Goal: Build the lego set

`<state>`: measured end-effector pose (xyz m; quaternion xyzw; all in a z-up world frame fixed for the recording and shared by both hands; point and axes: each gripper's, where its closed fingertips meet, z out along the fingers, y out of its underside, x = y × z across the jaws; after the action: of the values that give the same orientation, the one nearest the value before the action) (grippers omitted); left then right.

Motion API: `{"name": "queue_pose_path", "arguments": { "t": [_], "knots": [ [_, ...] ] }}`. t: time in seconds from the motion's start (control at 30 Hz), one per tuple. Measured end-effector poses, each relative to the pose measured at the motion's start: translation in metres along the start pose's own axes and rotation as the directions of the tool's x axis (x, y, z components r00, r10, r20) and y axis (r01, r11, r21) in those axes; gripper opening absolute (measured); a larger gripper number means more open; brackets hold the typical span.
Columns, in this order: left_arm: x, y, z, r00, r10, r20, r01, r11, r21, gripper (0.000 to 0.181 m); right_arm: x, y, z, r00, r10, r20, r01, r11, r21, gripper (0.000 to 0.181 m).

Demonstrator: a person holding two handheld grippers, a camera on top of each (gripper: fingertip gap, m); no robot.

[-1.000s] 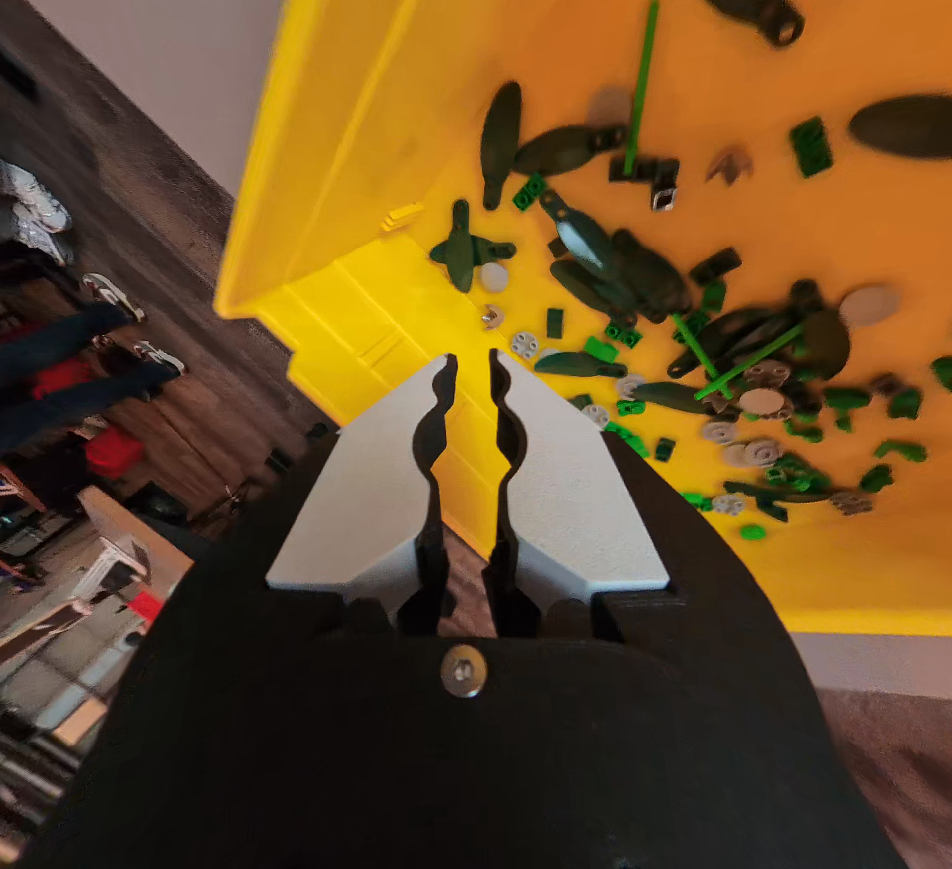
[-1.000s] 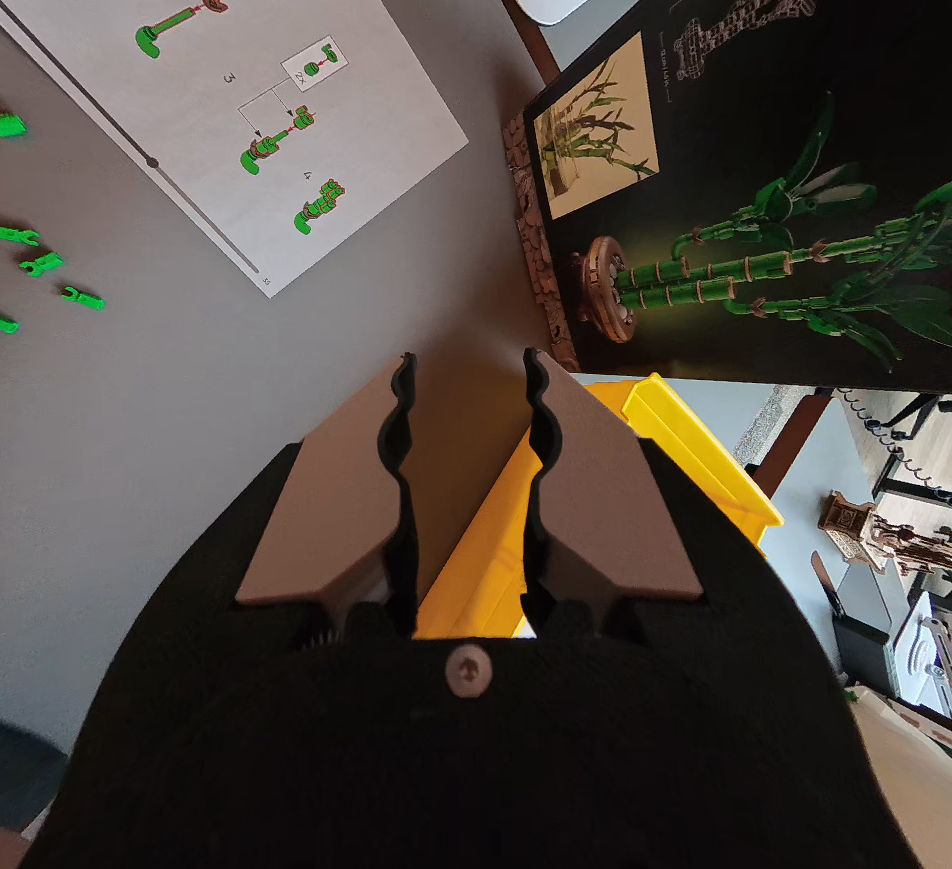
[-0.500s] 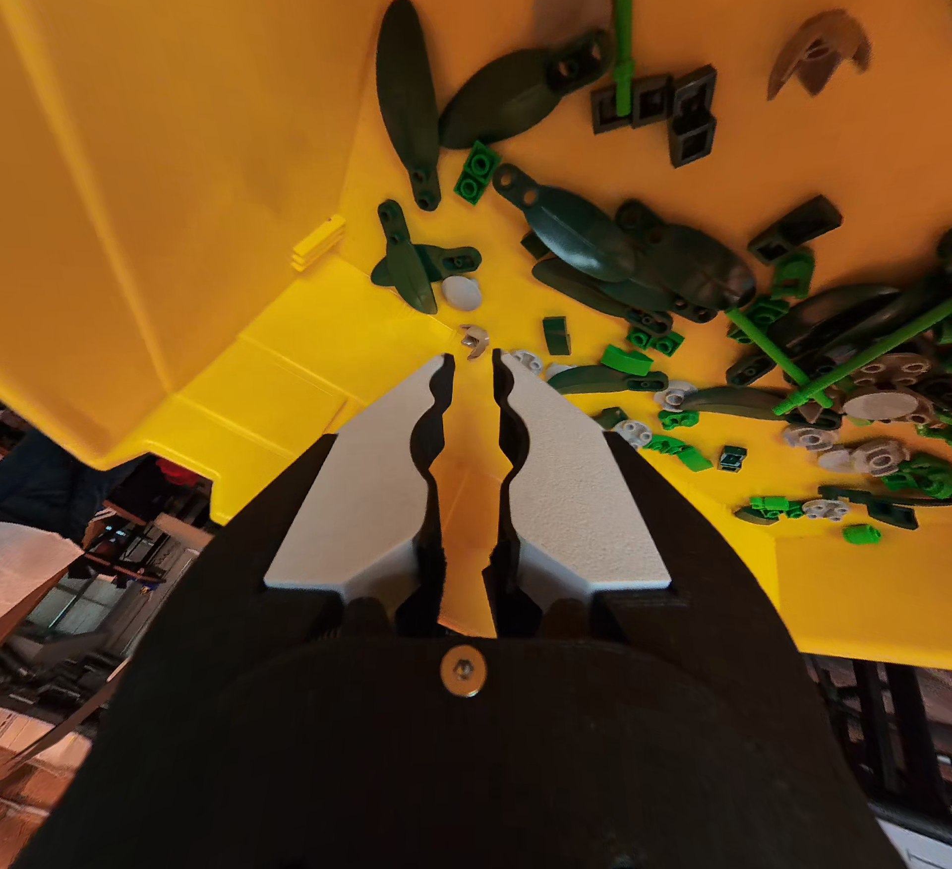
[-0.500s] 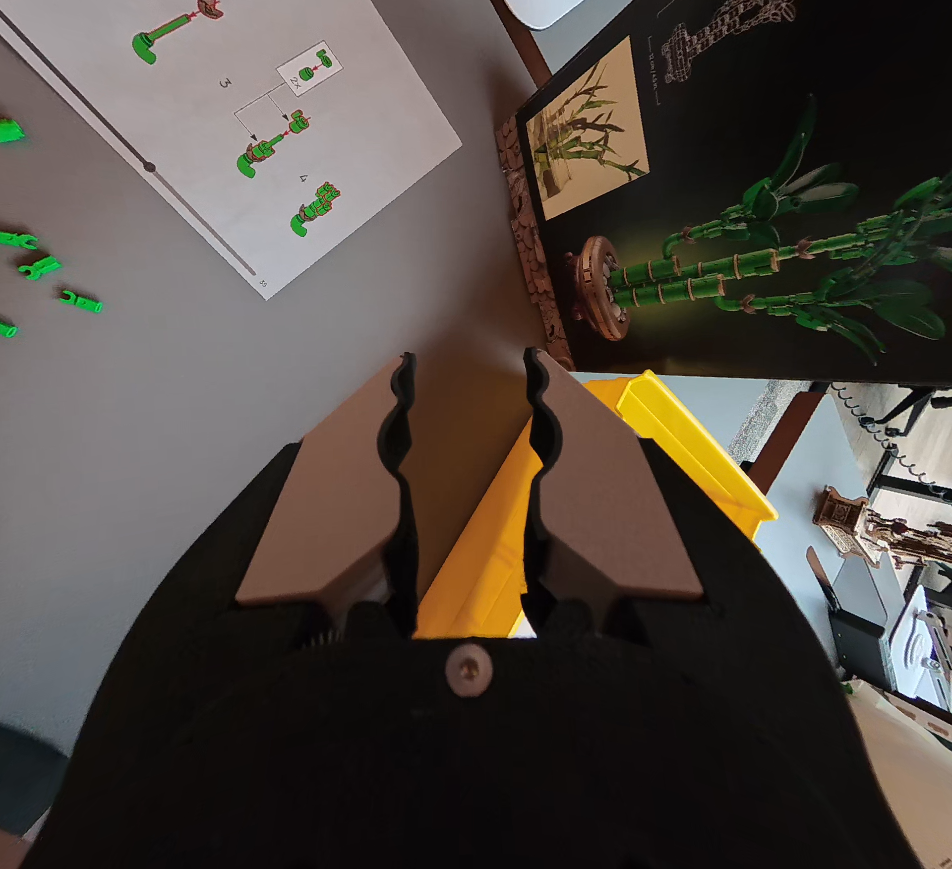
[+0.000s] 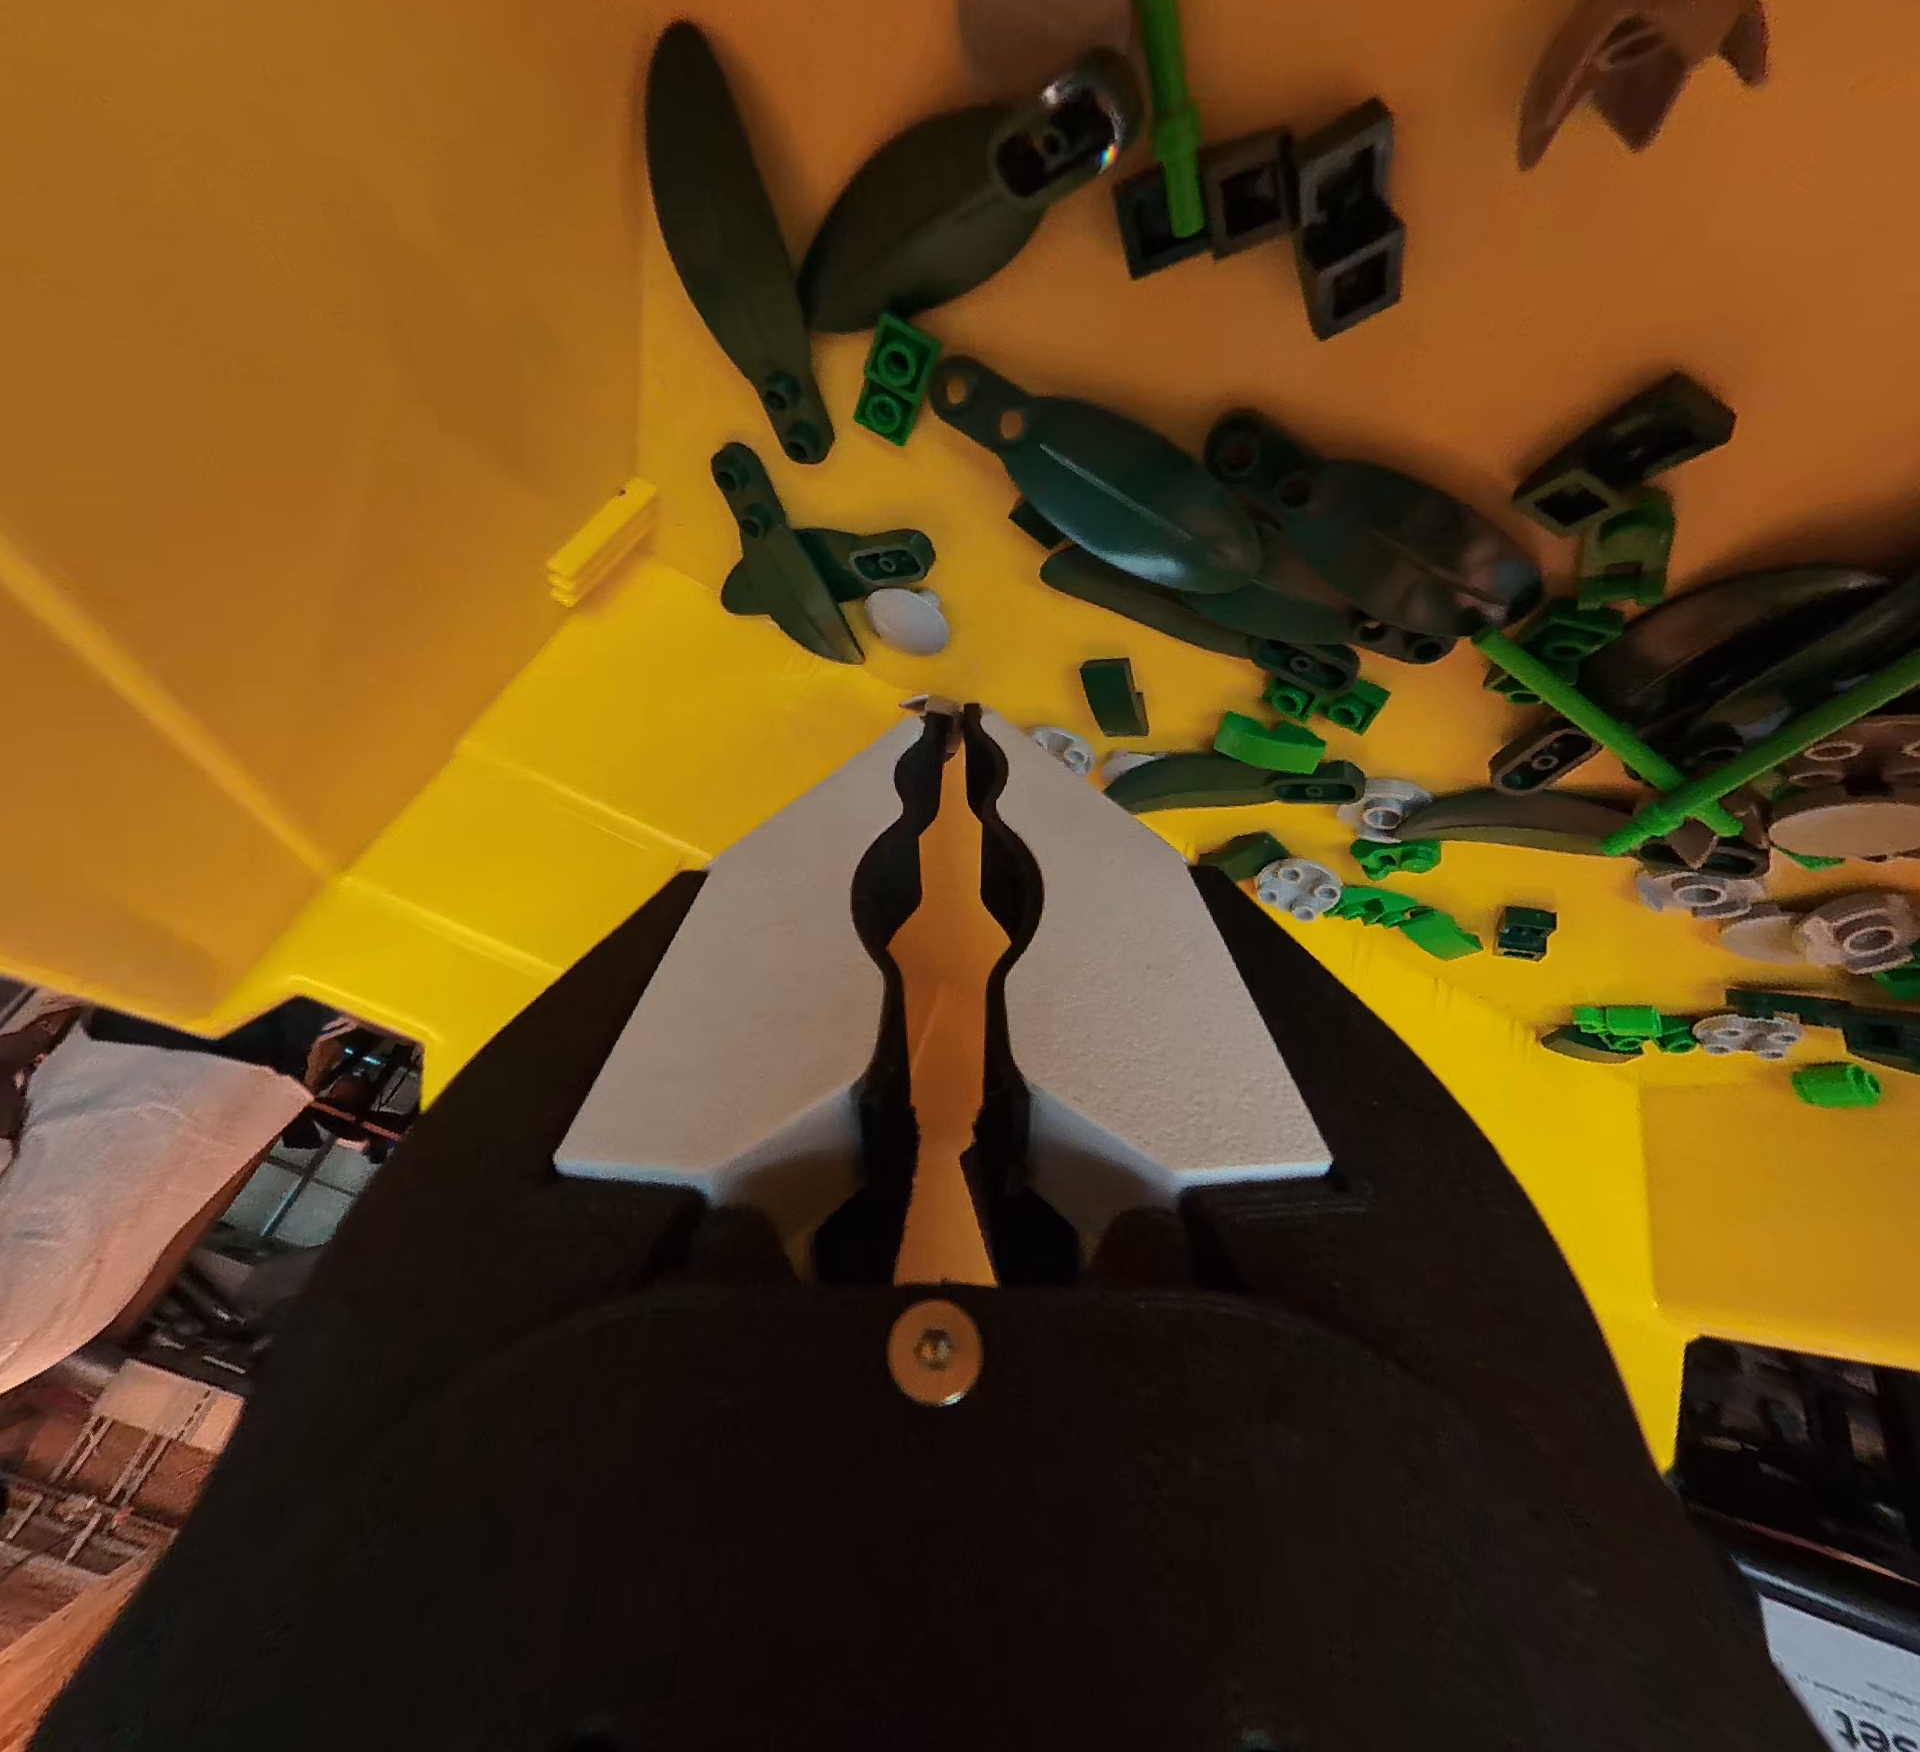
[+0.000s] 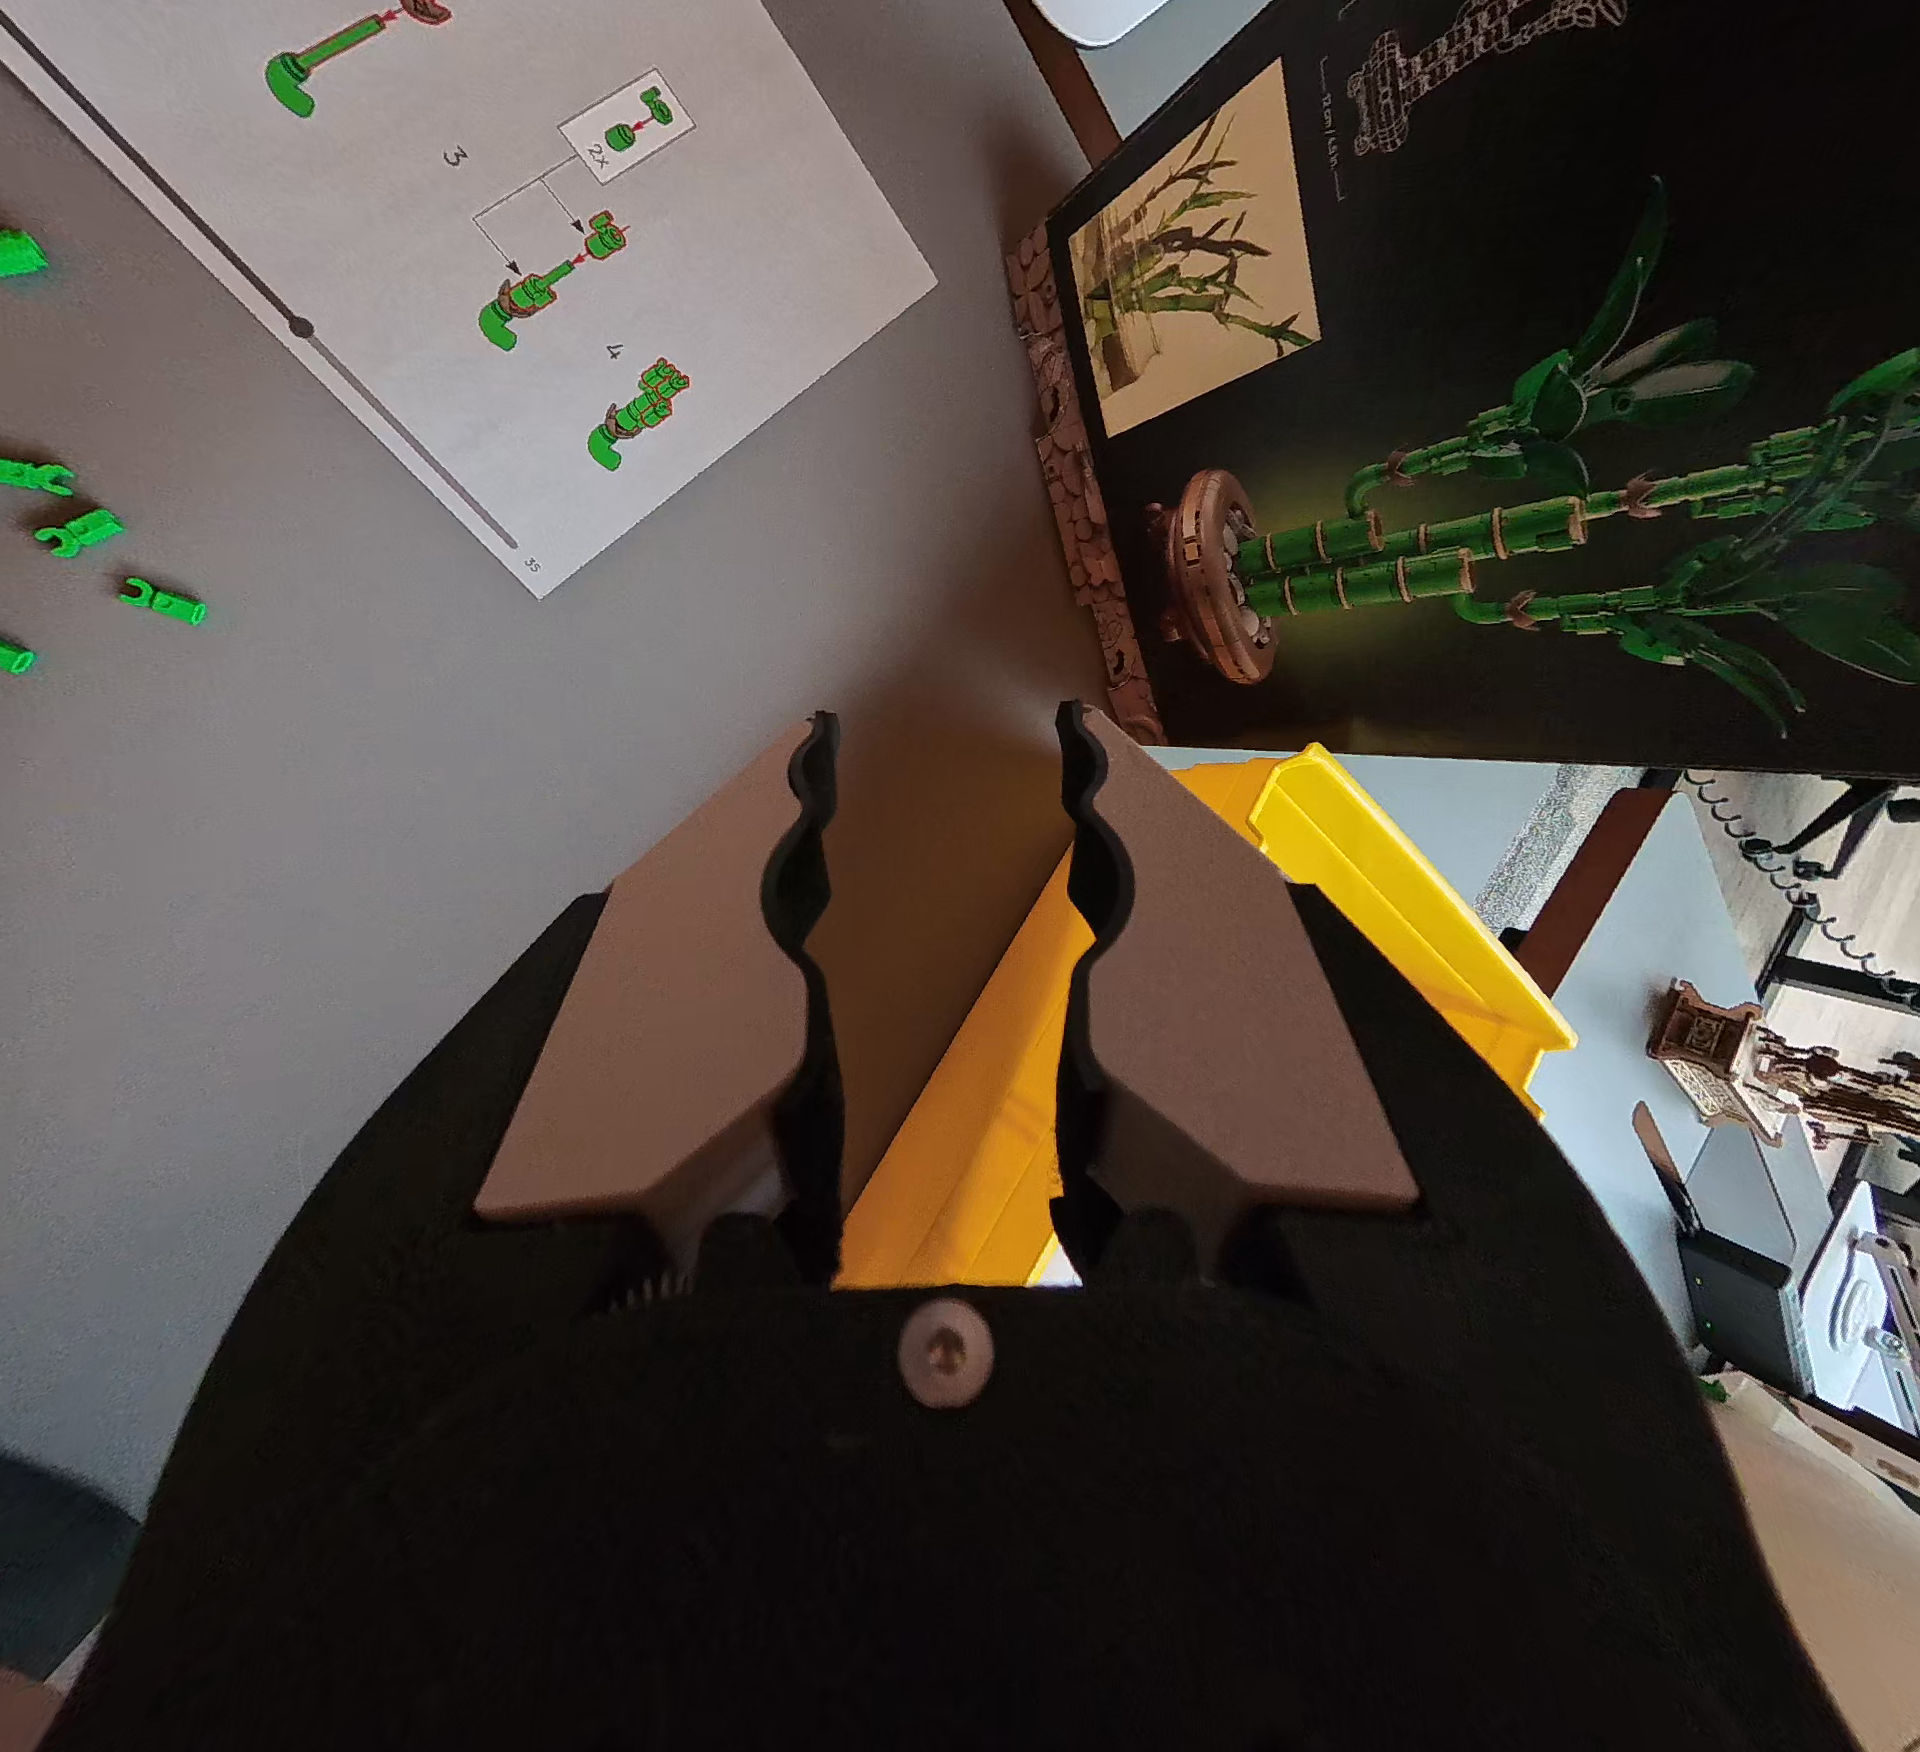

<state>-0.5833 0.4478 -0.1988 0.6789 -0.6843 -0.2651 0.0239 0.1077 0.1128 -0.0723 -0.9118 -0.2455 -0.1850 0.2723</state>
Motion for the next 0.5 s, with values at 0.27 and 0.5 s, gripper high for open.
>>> {"name": "queue_pose_path", "arguments": {
  "t": [0.27,0.5],
  "knots": [
    [-0.022,-0.002,-0.073,0.983,-0.156,0.102,0.129,0.965,0.229,0.001,0.004,0.0,-0.005,1.0,0.006,-0.006,-0.006,1.0,0.022,0.042],
    [0.028,-0.116,-0.255,0.959,-0.213,0.187,0.01,0.685,0.729,0.002,0.006,-0.013,-0.019,1.0,0.015,-0.022,-0.013,0.996,0.09,0.043]
  ]
}}
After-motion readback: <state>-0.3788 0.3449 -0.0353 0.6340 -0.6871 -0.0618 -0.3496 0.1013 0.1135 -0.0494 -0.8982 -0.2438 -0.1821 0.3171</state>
